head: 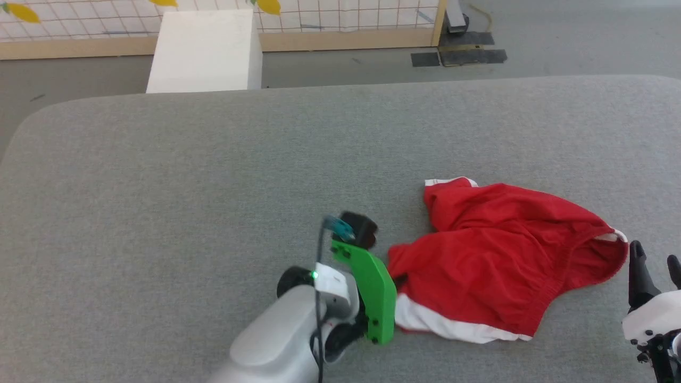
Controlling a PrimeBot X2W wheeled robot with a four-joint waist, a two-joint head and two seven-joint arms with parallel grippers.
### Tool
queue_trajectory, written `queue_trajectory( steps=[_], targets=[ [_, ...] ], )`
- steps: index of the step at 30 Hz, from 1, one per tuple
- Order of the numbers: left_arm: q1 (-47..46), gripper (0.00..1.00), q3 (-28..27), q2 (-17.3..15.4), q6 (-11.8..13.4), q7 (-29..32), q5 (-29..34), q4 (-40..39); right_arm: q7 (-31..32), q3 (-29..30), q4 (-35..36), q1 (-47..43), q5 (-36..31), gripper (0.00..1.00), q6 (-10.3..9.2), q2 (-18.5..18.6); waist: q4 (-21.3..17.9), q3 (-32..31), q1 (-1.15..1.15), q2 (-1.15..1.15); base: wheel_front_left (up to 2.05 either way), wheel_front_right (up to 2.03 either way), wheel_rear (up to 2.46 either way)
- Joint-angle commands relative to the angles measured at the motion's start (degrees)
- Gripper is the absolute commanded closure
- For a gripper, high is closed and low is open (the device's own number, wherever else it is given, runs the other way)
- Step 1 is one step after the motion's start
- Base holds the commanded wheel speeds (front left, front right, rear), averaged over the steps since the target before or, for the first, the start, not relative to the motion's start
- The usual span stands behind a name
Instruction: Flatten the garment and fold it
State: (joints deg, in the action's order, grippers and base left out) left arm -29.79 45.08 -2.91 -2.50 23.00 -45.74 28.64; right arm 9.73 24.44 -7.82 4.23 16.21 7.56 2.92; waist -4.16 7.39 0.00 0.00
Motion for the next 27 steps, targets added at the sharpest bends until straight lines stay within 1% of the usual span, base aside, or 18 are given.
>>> queue_trajectory(
  steps=[1, 5, 8, 11, 14, 16, 20, 23, 25, 27],
  targets=[
    [-1.4, 1.0, -1.3, 0.0, 0.7, -1.9, -1.1, -0.5, -0.5, -0.4, -0.2, 1.1, 0.2, 0.0, -0.08, 0.0, 0.8, -0.4, 0.0, 0.0, 0.0, 0.0, 0.0],
    [-3.3, 1.0, -6.7, -0.5, 2.5, -8.5, -2.5, -2.2, -0.8, -1.4, -0.9, 1.3, 0.4, 0.0, -0.08, 0.0, 2.0, -1.4, 0.0, 0.0, 0.0, 0.0, 0.0],
    [-3.0, 1.0, -10.8, -2.4, 4.2, -12.0, -3.4, -4.4, -1.1, -2.2, -1.8, 1.6, 0.5, 0.0, -0.08, 0.0, 3.0, -2.3, 0.0, 0.0, 0.0, 0.0, 0.0],
    [-1.2, 1.0, -14.2, -5.2, 6.5, -14.0, -4.1, -7.5, -1.4, -3.0, -2.7, 1.9, 0.6, 0.0, -0.08, 0.0, 4.5, -3.2, 0.0, 0.0, 0.0, 0.0, 0.0],
    [1.9, 1.0, -16.8, -7.9, 9.5, -14.7, -4.6, -10.3, -1.7, -3.5, -3.5, 1.8, 0.7, 0.0, -0.08, 0.0, 6.2, -4.2, 0.0, 0.0, 0.0, 0.0, 0.0],
    [4.9, 1.0, -18.8, -9.9, 12.3, -15.0, -5.0, -12.4, -1.9, -3.8, -4.1, 1.6, 0.7, 0.0, -0.08, 0.0, 7.6, -4.8, 0.0, 0.0, 0.0, 0.0, 0.0],
    [11.7, 1.0, -21.8, -13.1, 17.0, -14.6, -6.1, -16.2, -2.1, -4.4, -4.6, 1.3, 0.7, 0.0, -0.08, 0.0, 10.0, -5.5, 0.0, 0.0, 0.0, 0.0, 0.0],
    [17.4, 1.0, -23.1, -14.9, 20.0, -13.7, -7.1, -19.1, -2.2, -4.7, -4.6, 1.3, 0.6, 0.0, -0.08, 0.0, 11.6, -5.6, 0.0, 0.0, 0.0, 0.0, 0.0],
    [21.1, 1.0, -23.3, -15.7, 21.5, -12.7, -7.7, -20.7, -2.2, -5.0, -4.7, 1.4, 0.5, 0.0, -0.08, 0.0, 12.4, -5.6, 0.0, 0.0, 0.0, 0.0, 0.0],
    [24.8, 1.0, -22.8, -16.0, 22.2, -11.4, -8.6, -22.3, -2.1, -5.5, -4.7, 1.5, -0.6, 0.0, -0.08, 0.0, 12.9, -5.5, 0.0, 0.0, 0.0, 0.0, 0.0]
  ],
)
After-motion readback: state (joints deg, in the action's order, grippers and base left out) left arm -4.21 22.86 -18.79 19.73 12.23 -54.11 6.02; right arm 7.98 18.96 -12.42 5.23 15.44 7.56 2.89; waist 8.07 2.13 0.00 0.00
